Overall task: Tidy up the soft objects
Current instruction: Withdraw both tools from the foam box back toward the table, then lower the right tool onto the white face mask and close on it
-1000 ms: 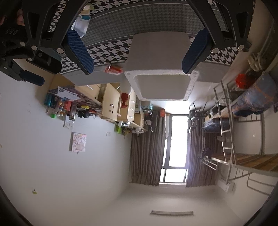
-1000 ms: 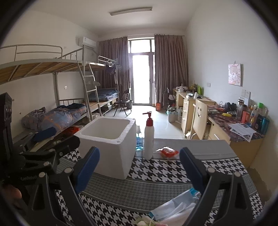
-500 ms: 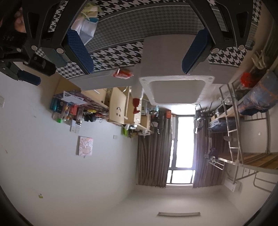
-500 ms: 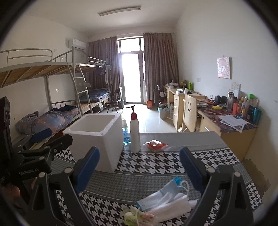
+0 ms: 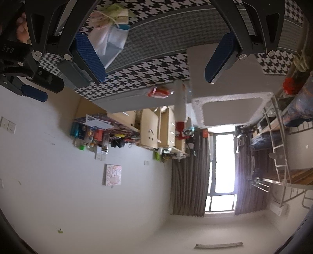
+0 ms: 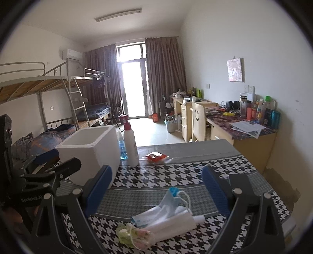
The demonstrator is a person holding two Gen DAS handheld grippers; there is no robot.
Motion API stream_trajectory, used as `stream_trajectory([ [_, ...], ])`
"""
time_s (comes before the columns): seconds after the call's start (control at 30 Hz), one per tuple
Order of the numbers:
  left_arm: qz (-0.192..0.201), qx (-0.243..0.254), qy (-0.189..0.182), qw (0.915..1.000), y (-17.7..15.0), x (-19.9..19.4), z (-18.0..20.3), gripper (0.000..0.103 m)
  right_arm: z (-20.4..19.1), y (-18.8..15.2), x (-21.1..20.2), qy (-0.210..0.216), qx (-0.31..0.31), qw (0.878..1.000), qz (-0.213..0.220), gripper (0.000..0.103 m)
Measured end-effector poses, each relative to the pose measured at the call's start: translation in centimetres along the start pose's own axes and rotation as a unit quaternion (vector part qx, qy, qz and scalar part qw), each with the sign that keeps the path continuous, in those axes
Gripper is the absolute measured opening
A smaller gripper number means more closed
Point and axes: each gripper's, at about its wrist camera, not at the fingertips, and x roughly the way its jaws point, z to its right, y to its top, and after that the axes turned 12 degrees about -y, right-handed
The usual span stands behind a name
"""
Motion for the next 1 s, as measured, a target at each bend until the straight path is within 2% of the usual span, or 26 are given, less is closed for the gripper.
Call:
stream_trajectory([
  [0.67, -0.054, 0.005, -0.035, 0.9979, -2.7, 3.2, 1.4, 0.102, 2.4, -1.9, 0.8, -0.036, 0.013, 0.999, -0.033, 0.095],
  [1.0, -0.084, 0.003, -0.057, 0.9948, -4.0, 4.7, 1.4, 0.102, 3.0, -2.8, 2.0, -0.035, 0.018, 0.998, -0.043, 0.095],
])
